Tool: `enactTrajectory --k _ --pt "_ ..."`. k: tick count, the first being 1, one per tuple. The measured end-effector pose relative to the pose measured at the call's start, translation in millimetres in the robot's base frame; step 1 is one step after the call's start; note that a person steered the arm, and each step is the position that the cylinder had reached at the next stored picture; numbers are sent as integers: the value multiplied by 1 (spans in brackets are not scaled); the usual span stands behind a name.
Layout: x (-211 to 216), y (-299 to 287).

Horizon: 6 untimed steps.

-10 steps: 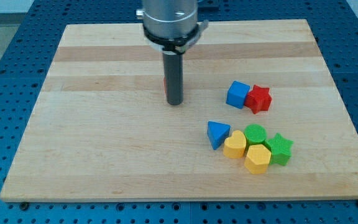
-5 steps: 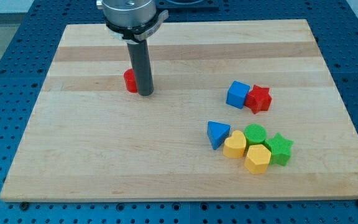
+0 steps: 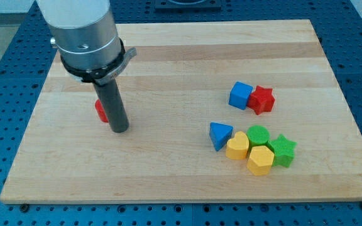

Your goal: Push the red circle towards the bottom left corner of the board

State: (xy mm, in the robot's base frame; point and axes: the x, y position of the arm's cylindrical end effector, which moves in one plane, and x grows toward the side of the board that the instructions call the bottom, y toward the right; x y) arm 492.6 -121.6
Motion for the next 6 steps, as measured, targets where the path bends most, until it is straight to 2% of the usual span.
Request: enactTrajectory --k 1,2,4,5,6 --pt "-29 27" --pt "-47 22" --pt "27 -73" --pt "4 -57" --pt "-46 -22"
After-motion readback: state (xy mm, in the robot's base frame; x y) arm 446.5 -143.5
